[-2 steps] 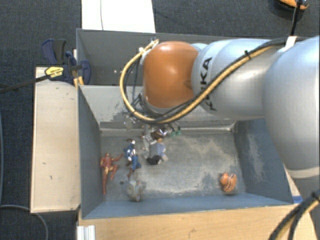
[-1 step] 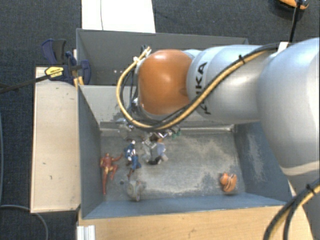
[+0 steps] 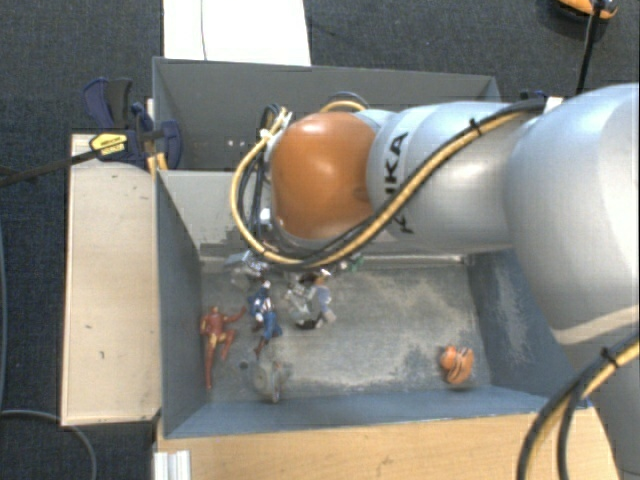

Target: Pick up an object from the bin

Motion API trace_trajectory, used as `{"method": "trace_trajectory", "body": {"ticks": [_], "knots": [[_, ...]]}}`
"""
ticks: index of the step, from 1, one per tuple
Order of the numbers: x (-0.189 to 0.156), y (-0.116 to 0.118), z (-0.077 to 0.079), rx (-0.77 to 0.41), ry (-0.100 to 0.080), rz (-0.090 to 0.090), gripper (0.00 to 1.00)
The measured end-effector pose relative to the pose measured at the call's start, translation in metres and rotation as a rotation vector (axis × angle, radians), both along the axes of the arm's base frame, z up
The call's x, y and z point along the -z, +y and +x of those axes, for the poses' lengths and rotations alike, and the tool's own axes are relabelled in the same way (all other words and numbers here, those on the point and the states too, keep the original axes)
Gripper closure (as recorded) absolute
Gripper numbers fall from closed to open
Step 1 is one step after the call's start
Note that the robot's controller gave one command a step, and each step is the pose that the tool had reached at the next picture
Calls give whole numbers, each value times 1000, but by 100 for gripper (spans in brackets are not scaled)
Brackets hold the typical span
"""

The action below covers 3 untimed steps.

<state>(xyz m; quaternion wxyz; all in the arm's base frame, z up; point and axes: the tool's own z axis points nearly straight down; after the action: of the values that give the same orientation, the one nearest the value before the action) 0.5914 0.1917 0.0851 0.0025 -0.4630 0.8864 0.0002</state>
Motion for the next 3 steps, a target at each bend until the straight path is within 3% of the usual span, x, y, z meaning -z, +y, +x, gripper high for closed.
{"method": "trace_trajectory", "body": {"ticks": [1,3], "knots": [[12,16,-1,-168,-3,1,100],[10,16,-2,-166,-3,2,100]]}}
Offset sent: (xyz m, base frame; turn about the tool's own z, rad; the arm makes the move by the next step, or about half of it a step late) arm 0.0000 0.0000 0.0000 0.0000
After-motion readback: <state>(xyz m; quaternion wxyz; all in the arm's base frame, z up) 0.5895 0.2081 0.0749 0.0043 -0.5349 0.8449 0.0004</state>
